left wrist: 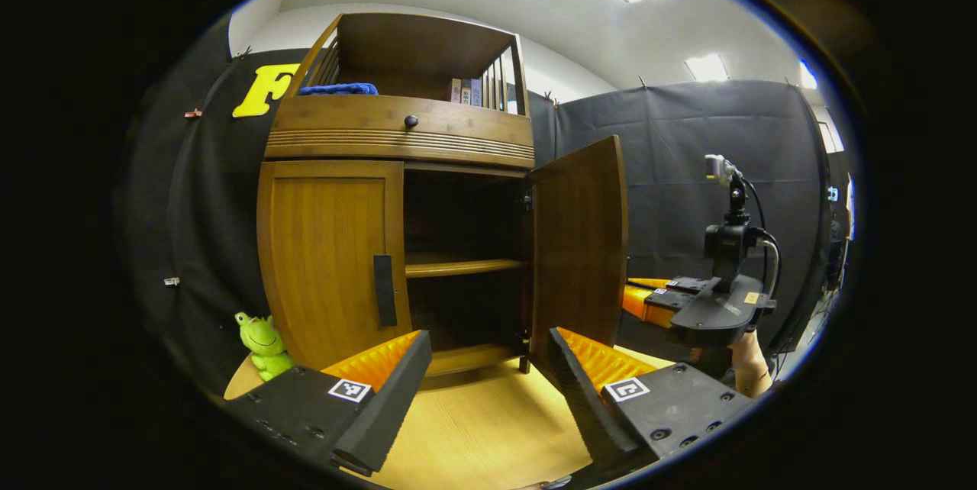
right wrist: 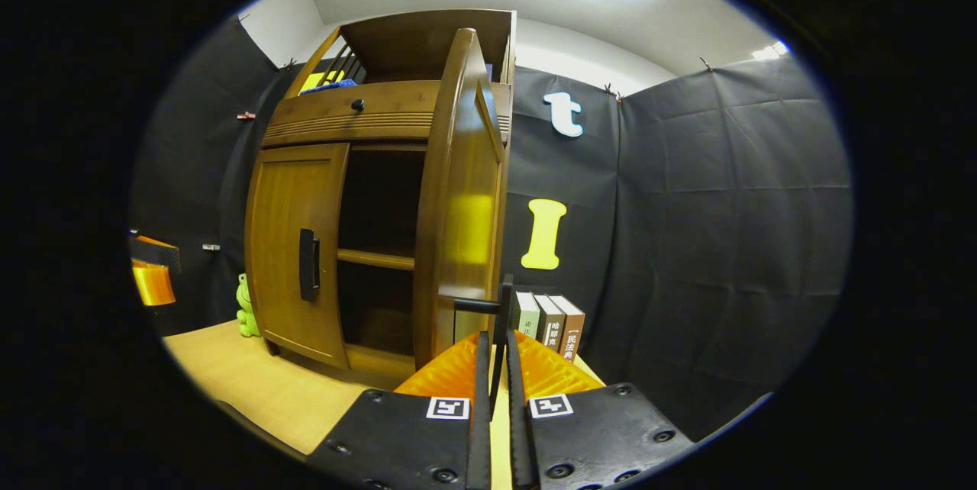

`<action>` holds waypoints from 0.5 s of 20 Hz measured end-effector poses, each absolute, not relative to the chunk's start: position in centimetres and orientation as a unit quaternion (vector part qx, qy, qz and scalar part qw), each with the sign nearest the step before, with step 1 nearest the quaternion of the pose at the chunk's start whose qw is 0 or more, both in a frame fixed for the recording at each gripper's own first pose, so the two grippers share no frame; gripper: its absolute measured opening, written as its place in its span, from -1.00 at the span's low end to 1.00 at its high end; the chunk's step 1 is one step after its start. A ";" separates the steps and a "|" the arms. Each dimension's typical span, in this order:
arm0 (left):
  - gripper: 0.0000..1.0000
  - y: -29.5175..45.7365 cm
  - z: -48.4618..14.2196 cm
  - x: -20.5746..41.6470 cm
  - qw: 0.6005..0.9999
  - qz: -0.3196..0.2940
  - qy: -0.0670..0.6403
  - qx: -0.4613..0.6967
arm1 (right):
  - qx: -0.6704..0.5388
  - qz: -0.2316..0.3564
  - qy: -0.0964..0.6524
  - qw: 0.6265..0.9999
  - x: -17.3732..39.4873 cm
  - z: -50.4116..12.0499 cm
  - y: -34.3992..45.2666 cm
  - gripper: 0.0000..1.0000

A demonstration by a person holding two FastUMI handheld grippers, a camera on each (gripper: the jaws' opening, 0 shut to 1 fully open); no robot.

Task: Open the right door of the double-door shoe cabinet with the right hand, and open the left door with the left hand.

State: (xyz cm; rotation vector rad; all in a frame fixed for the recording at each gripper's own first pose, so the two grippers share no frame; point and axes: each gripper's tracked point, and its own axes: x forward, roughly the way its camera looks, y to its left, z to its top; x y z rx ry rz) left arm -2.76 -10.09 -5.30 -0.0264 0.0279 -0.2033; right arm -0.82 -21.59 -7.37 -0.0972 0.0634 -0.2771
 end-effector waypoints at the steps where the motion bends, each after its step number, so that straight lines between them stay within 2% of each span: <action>1: 0.90 -10.0 -5.4 -2.7 0.995 -0.098 0.014 -0.013 | -0.055 -0.137 0.034 0.988 -0.9 -7.6 -21.8 -0.72; 9: 0.90 -9.8 -5.7 -1.6 0.995 -0.095 0.017 -0.023 | -0.062 -0.144 0.042 0.987 -2.9 -7.5 -22.7 -0.67; 10: 0.91 -9.9 -5.7 -1.5 0.995 -0.095 0.017 -0.023 | -0.062 -0.149 0.039 0.986 -3.3 -7.4 -23.1 -0.73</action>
